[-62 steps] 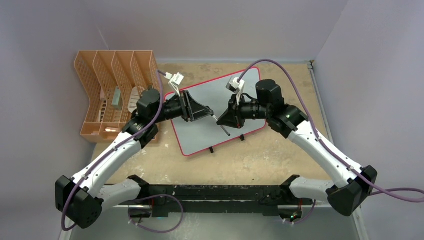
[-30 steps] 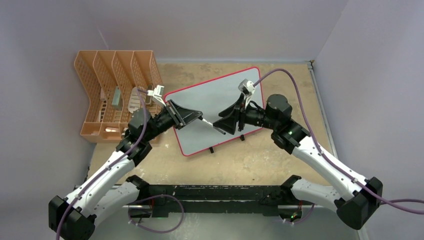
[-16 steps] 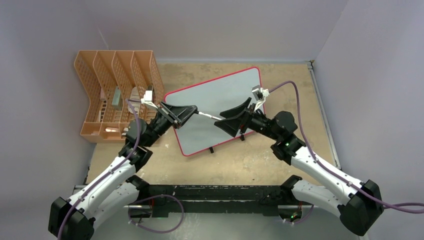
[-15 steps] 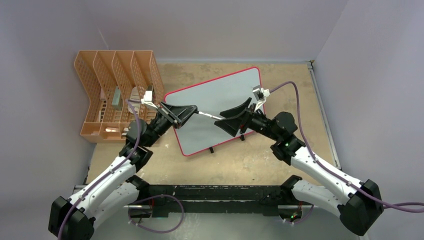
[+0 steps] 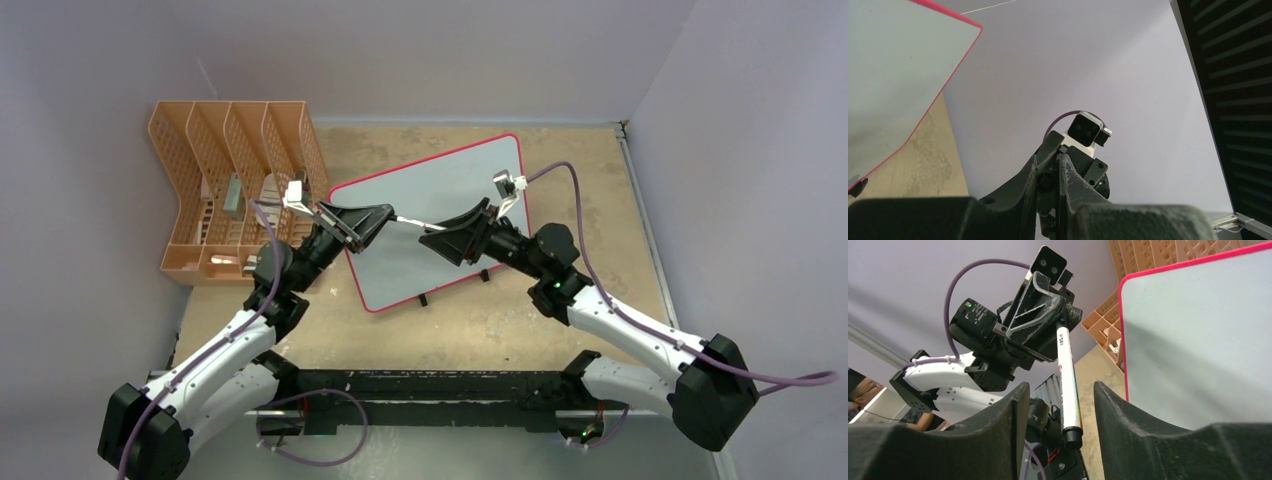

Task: Write a sentence on the whiteboard
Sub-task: Hold the whiteboard marker.

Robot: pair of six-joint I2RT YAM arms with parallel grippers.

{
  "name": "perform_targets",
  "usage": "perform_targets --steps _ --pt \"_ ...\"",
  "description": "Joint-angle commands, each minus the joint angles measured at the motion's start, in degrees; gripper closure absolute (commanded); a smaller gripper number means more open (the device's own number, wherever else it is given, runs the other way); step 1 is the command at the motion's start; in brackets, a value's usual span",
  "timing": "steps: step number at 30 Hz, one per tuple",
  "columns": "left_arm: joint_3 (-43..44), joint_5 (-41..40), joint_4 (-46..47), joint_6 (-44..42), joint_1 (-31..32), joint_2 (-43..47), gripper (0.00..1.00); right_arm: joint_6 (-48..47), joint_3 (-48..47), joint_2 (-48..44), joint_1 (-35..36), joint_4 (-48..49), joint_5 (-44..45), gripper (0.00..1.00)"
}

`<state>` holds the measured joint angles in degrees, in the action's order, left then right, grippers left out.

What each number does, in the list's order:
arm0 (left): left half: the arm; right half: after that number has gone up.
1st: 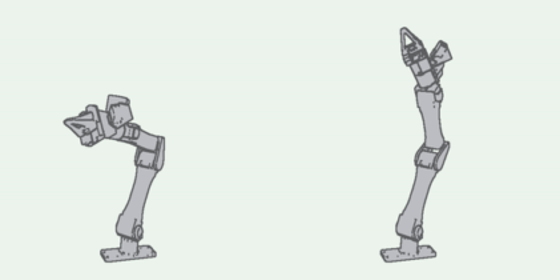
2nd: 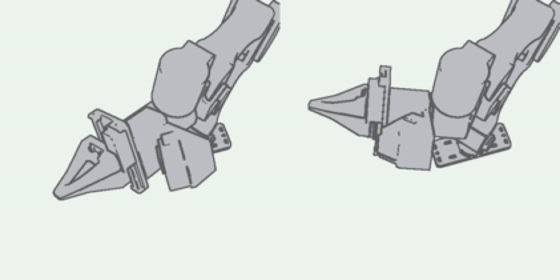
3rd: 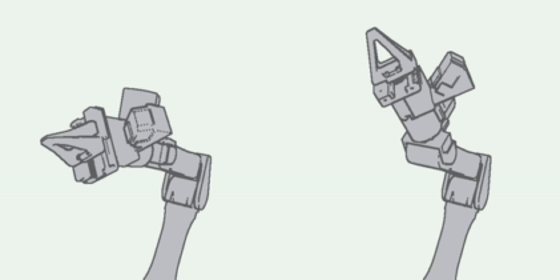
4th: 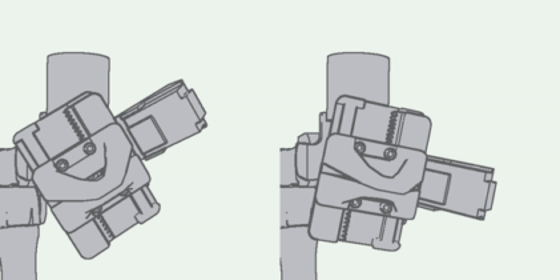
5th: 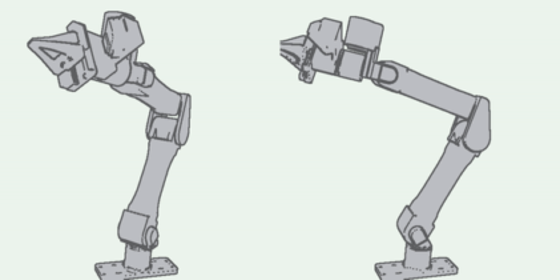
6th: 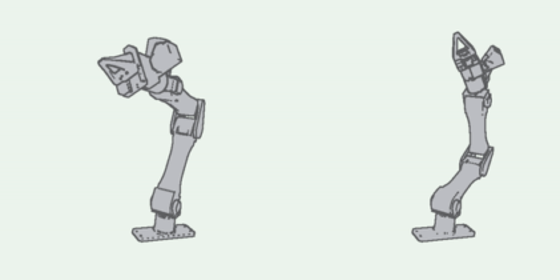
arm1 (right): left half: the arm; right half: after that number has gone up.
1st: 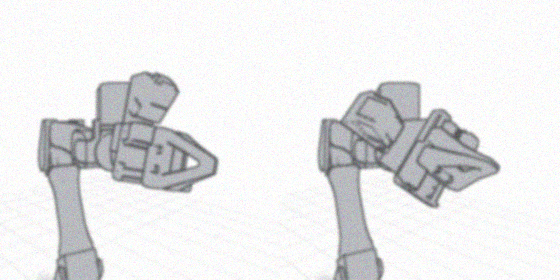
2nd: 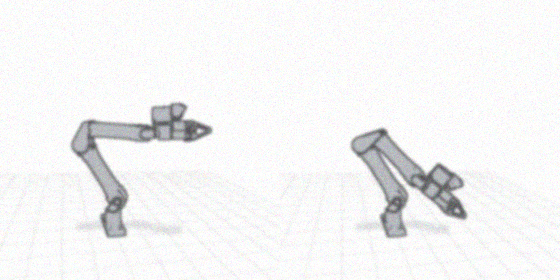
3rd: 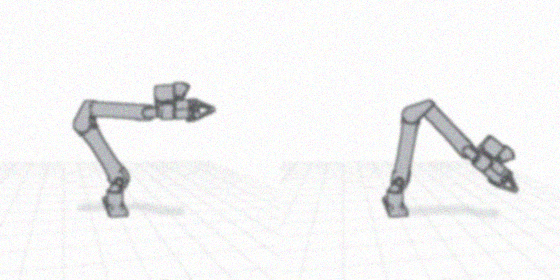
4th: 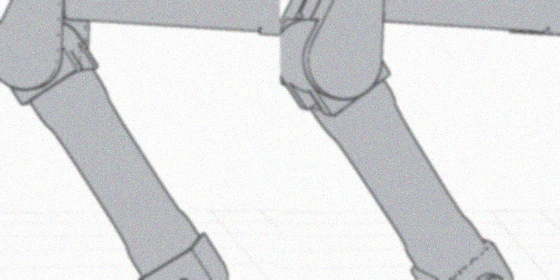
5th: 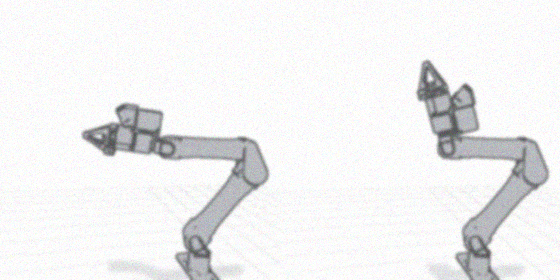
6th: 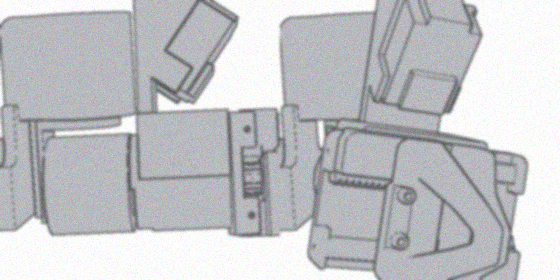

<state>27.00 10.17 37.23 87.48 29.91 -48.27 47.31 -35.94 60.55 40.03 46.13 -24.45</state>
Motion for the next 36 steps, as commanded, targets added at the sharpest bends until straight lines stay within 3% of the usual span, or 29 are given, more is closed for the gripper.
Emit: perform_targets --steps 1,15,21,28,36 --pt "1.37 0.18 4.10 -0.65 -0.11 0.31 1.00 -0.76 -4.36 -0.09 0.83 1.96 1.85 0.50" --pt "2.42 0.50 2.76 -2.29 -0.04 0.30 1.00 -2.45 -7.68 1.40 1.39 -1.86 2.19 0.64" --pt "2.63 0.81 2.67 -2.91 -0.05 0.11 1.00 -2.94 -7.98 1.41 1.54 -2.67 2.65 0.76" --pt "1.90 0.49 2.54 -2.14 -0.07 0.52 1.00 -2.77 -7.46 1.26 1.65 -1.68 2.56 1.00" --pt "0.58 -4.83 0.32 -1.59 -0.06 3.93 1.00 -3.38 -6.57 0.10 1.64 -2.78 2.69 1.00"
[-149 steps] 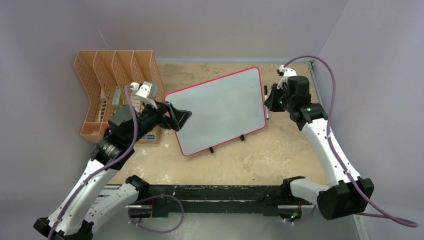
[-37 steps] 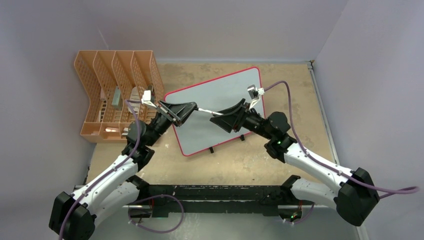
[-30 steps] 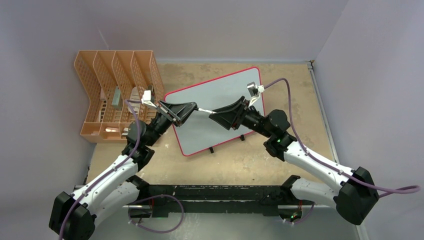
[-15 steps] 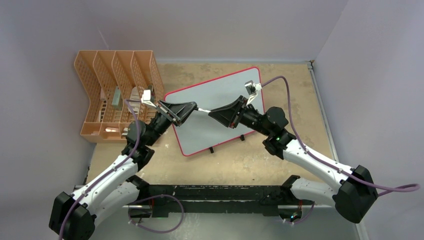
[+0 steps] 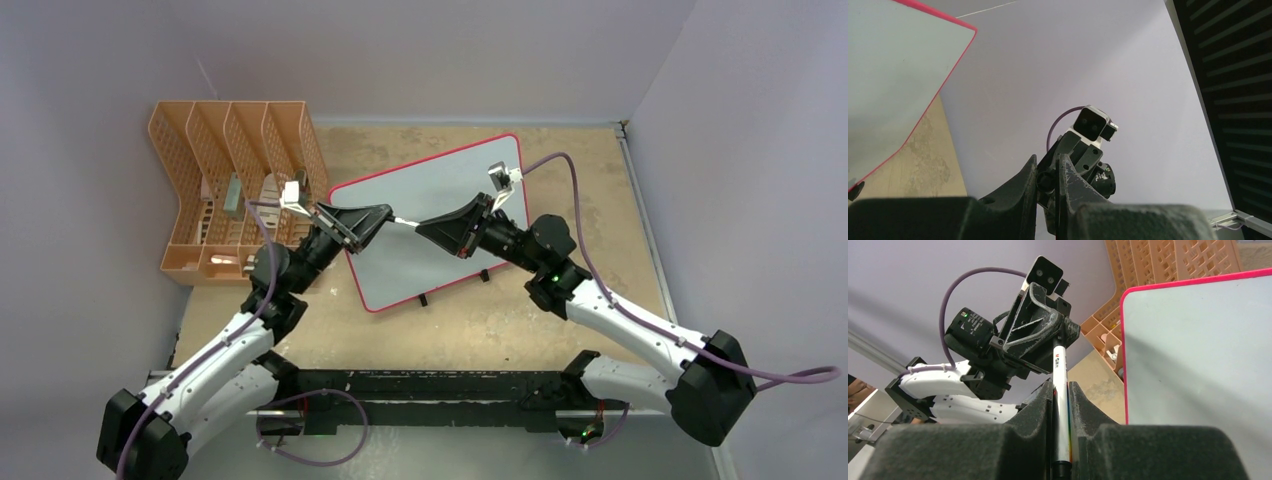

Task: Write a sentence on the whiteboard
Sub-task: Hold the whiteboard marker, then open the pen cap from the whiteboard marker.

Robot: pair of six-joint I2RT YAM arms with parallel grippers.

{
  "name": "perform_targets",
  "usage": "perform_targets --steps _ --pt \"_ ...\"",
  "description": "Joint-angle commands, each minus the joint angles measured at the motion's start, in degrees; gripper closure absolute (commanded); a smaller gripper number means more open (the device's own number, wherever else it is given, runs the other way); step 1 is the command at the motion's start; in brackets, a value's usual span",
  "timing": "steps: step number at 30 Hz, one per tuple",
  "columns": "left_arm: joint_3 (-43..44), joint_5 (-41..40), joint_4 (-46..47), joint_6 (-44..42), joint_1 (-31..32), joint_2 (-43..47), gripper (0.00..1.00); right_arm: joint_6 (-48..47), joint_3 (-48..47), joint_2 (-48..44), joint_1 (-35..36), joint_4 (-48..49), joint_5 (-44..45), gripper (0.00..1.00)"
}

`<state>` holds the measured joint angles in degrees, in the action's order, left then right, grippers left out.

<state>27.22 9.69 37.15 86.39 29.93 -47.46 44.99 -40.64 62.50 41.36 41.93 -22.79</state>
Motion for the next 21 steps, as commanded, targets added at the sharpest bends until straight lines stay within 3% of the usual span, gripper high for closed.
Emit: perform_targets --steps 1,15,21 --pt "0.23 -5.53 -0.28 -0.69 -0.11 3.85 1.00 -1.46 -1.69 -2.32 0.30 0.87 1.21 1.00" --pt "-0.76 -20.43 -1.25 -2.58 -0.13 8.49 1.00 -4.83 1.06 -7.34 0.30 -5.79 0.90 1.00" --pt "0.75 -19.03 -4.01 -7.01 -0.12 8.95 1.00 -5.81 1.90 -10.13 0.32 -9.28 1.82 1.00"
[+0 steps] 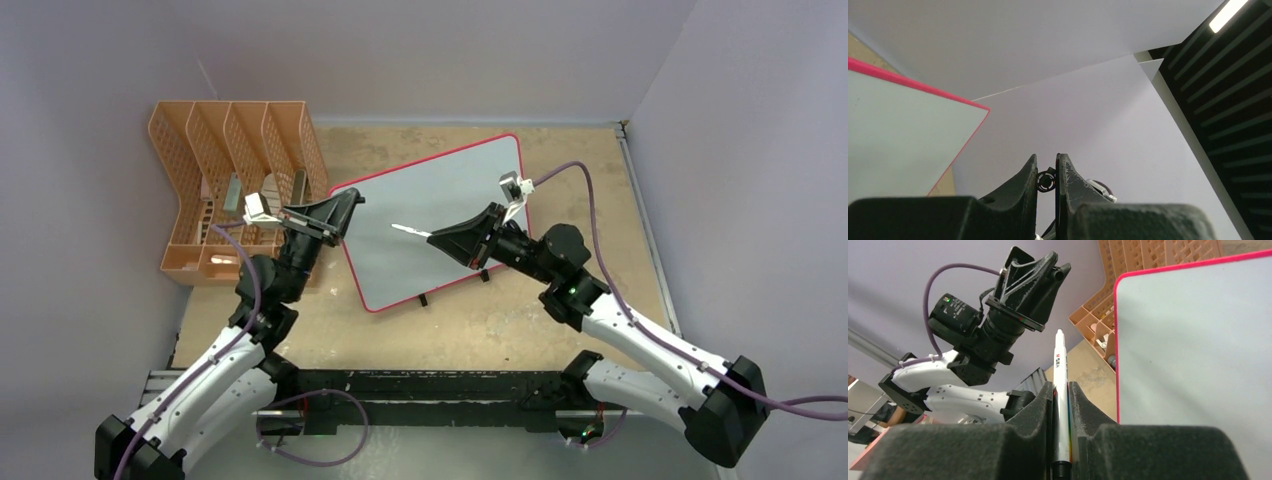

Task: Write a sentence on the whiteboard
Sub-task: Open the pen cap from the whiteboard marker, then place the pen cap at the center of the board.

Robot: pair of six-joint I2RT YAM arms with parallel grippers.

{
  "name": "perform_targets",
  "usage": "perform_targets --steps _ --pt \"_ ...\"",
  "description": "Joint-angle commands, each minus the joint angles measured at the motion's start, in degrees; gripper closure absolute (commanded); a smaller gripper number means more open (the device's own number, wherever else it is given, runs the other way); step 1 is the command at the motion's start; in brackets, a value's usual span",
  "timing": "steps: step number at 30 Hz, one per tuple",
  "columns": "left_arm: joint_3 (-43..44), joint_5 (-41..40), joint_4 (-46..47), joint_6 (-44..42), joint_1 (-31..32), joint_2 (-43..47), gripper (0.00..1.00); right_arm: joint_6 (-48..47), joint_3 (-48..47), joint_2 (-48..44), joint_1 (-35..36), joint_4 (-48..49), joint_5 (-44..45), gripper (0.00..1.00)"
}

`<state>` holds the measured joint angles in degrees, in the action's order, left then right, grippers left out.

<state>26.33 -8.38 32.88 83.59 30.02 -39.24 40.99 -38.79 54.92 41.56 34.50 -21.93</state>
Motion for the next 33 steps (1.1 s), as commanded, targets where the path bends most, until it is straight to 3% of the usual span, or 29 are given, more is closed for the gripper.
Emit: perform_targets --steps 1,11,19,24,33 --pt "2.14 0.60 -1.42 -5.95 -0.17 1.03 1.00 -1.65 -0.02 -3.29 0.10 -2.81 2.46 1.00" --pt "17.41 18.69 -37.30 -32.91 -0.18 -1.88 1.00 -8.95 -2.75 -10.28 0.10 -12.33 20.79 1.00" --pt "22.97 30.88 -51.28 -47.06 0.85 -9.34 1.00 -13.51 -3.83 -15.35 0.09 -18.98 30.71 1.00" --pt "23.93 29.14 -56.62 -52.35 5.55 -14.56 1.00 -16.58 -4.80 -18.50 0.13 -23.49 37.77 1.00" --pt "27.47 12.18 -60.19 -56.23 25.36 -29.95 1.00 -17.99 -5.04 -22.27 0.10 -27.12 42.93 1.00"
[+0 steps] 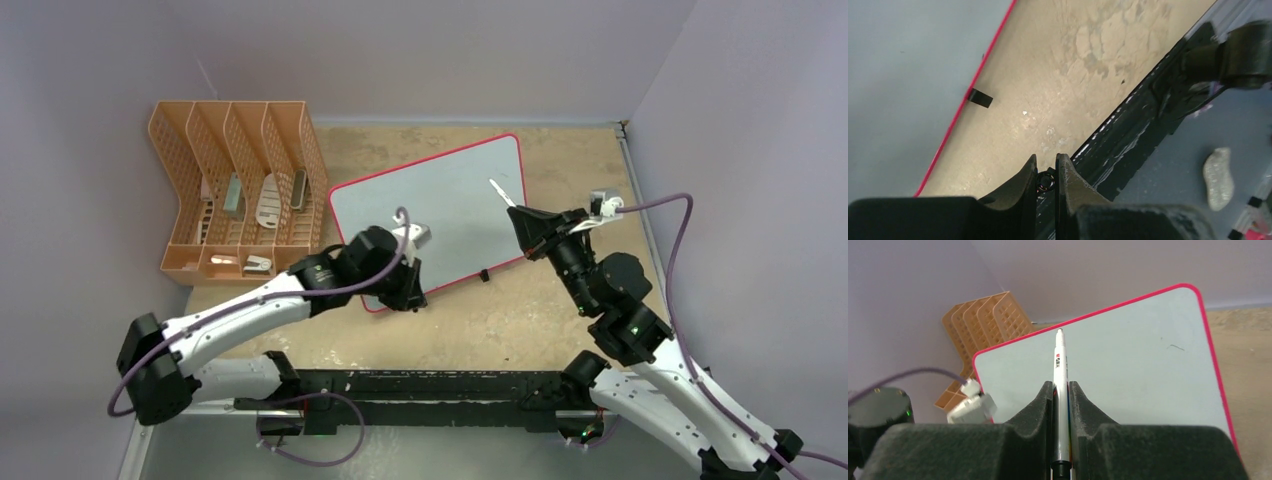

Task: Write a sentence on the whiteboard
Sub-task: Place the pen cap at the center of the board.

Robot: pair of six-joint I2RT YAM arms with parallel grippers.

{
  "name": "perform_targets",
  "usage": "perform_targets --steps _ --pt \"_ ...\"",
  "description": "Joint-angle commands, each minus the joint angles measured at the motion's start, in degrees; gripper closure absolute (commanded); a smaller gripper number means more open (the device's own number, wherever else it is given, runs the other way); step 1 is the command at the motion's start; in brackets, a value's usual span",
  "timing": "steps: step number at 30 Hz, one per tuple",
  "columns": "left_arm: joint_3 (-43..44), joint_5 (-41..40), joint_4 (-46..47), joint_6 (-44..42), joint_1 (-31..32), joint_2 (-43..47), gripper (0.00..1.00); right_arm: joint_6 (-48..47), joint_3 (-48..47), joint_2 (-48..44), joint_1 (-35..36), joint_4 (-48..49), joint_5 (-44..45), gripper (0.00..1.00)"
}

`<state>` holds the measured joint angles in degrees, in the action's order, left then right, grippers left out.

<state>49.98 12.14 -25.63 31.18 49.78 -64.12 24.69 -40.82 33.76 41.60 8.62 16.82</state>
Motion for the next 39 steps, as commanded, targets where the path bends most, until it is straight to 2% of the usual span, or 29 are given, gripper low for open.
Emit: perform_targets --steps 1,10,16,25,33,39 --pt "4.26 -9.92 -1.70 -4.17 7.07 -6.98 1.00 -1.66 -3.10 -1.38 0.06 -1.72 4.71 1.00" --pt "9.23 -16.12 -1.78 -9.10 13.54 -23.70 1.00 -1.98 -2.95 -4.34 0.05 -3.67 8.68 1.00" --pt "10.22 -17.36 -0.83 -10.40 14.88 -29.96 0.99 -2.53 -2.87 -4.93 0.05 -4.16 10.63 1.00" --pt "10.17 -17.79 -0.27 -10.81 16.46 -33.81 0.85 -2.64 -2.43 -4.60 0.06 -3.79 11.04 1.00" --pt "9.44 -17.56 0.96 -10.32 16.83 -33.39 0.66 -2.82 -2.51 -4.93 -0.02 -4.05 11.56 1.00" --pt "9.09 -18.58 1.62 -9.41 16.93 -30.12 0.59 -3.12 -2.73 -4.61 0.08 -4.31 11.11 1.00"
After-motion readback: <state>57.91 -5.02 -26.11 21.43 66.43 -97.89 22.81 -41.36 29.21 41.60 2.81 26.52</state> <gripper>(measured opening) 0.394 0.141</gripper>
